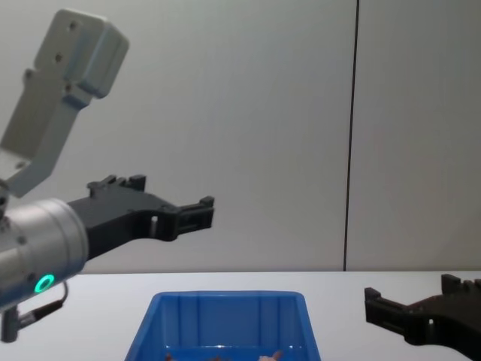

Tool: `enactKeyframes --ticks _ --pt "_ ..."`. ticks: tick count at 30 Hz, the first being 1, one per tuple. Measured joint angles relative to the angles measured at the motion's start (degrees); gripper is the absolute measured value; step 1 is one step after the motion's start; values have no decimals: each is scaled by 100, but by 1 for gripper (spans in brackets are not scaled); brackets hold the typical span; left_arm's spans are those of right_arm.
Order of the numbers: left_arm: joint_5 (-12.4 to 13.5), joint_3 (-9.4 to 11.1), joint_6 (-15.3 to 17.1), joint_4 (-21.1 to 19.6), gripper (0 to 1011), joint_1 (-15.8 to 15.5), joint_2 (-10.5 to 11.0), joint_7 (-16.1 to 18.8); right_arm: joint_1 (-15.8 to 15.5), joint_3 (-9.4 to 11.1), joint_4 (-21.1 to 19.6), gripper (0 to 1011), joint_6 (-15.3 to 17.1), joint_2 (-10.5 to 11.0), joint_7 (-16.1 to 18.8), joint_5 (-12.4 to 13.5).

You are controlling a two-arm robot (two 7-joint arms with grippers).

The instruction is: Pick up the two dolls from the table and place them into the box.

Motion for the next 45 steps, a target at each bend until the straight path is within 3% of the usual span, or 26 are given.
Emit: enactKeyframes --ticks 10,24,34,45 --pt "-311 -144 268 -122 1001 209 227 188 -21 6 -19 1001 -5 12 -29 7" --pt "-1042 -388 397 -201 1001 656 565 650 -31 11 -29 1001 -5 19 -47 15" --pt "-1439 -500 421 -139 1001 909 700 896 -36 11 -34 1001 -4 22 -53 15" --pt "-1686 -558 429 117 1001 1033 725 948 -37 11 -34 1001 -4 22 -54 15"
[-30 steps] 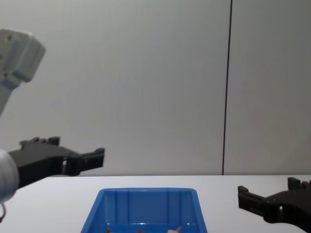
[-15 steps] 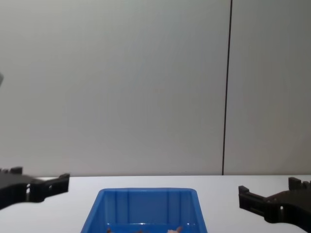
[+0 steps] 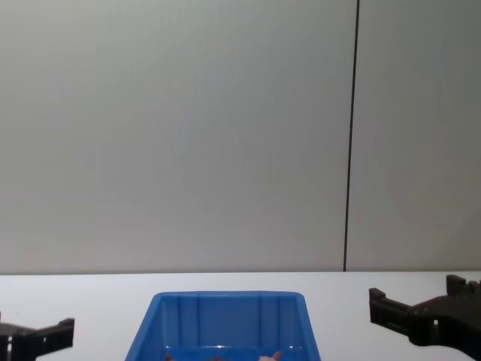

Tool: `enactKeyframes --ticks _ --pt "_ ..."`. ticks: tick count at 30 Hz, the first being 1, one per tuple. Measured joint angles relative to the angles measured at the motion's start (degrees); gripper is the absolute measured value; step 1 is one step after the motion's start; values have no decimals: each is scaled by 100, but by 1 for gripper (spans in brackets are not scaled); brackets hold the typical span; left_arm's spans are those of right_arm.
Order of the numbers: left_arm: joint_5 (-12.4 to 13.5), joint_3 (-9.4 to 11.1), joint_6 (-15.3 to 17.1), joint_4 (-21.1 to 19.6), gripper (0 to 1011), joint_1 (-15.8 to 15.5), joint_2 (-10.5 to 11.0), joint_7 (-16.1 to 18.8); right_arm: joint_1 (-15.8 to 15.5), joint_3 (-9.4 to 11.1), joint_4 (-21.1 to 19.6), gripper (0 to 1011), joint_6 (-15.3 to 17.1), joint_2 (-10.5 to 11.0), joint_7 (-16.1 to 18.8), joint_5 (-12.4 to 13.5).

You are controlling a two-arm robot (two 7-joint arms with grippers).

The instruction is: Pick up the two dolls from the table and place them into the box.

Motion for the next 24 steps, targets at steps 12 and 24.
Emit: enactKeyframes --ticks 12,24 --pt "-110 -35 -22 369 1001 -10 -67 -182 0 0 0 1001 0 0 1 0" --pt "-102 -65 -57 763 943 -145 -167 -471 0 0 0 1001 0 0 1 -1"
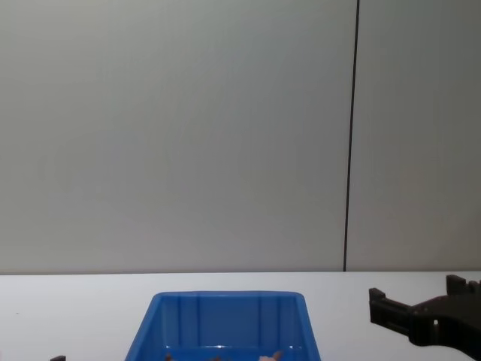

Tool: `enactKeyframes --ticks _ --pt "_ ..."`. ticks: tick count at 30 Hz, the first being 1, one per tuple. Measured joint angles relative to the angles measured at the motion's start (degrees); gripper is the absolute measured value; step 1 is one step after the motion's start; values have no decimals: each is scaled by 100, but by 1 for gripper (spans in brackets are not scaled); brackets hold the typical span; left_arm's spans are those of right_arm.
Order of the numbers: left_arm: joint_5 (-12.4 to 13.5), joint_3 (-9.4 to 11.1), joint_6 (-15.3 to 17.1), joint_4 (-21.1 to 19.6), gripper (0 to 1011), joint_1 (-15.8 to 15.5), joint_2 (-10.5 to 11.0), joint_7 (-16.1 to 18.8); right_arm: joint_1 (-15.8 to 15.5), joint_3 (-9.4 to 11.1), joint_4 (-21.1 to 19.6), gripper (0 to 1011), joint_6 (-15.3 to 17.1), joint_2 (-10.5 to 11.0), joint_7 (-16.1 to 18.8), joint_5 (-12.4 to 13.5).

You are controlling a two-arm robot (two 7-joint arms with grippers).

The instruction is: Pick up the two dolls from the table and place them into the box.

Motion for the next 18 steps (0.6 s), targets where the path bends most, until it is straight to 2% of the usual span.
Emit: enactKeyframes --ticks 7,18 --pt "40 -19 37 189 782 -81 -45 -132 0 0 0 1001 0 0 0 0" --pt "119 -42 100 366 387 -169 -101 -229 0 0 0 1001 0 0 0 0"
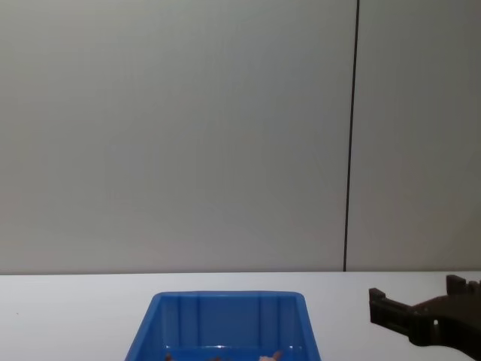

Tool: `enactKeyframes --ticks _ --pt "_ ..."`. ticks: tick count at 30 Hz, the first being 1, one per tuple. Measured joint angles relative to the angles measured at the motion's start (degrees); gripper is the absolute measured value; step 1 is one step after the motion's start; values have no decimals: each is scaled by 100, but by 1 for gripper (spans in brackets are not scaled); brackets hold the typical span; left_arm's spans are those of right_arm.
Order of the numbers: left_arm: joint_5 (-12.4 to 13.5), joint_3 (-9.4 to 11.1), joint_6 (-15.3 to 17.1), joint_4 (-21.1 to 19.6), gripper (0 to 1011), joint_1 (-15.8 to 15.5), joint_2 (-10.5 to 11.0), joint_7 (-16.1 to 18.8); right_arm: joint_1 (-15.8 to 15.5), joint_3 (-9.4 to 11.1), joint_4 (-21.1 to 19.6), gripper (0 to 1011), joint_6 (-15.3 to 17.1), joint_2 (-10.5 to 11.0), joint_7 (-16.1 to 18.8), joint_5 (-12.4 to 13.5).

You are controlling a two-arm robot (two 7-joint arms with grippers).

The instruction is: Pick up the two dolls from the table and place them into the box.

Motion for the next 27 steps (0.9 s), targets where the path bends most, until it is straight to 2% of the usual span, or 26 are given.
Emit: enactKeyframes --ticks 8,15,20,27 --pt "92 -19 -22 34 278 -26 -16 -75 0 0 0 1001 0 0 0 0" --pt "216 -39 -171 -61 238 -29 -5 -199 0 0 0 1001 0 0 0 0" --pt "320 -56 -289 -184 211 -42 15 -356 0 0 0 1001 0 0 0 0" --pt "462 -80 -470 -403 172 -98 43 -755 0 0 0 1001 0 0 0 0"
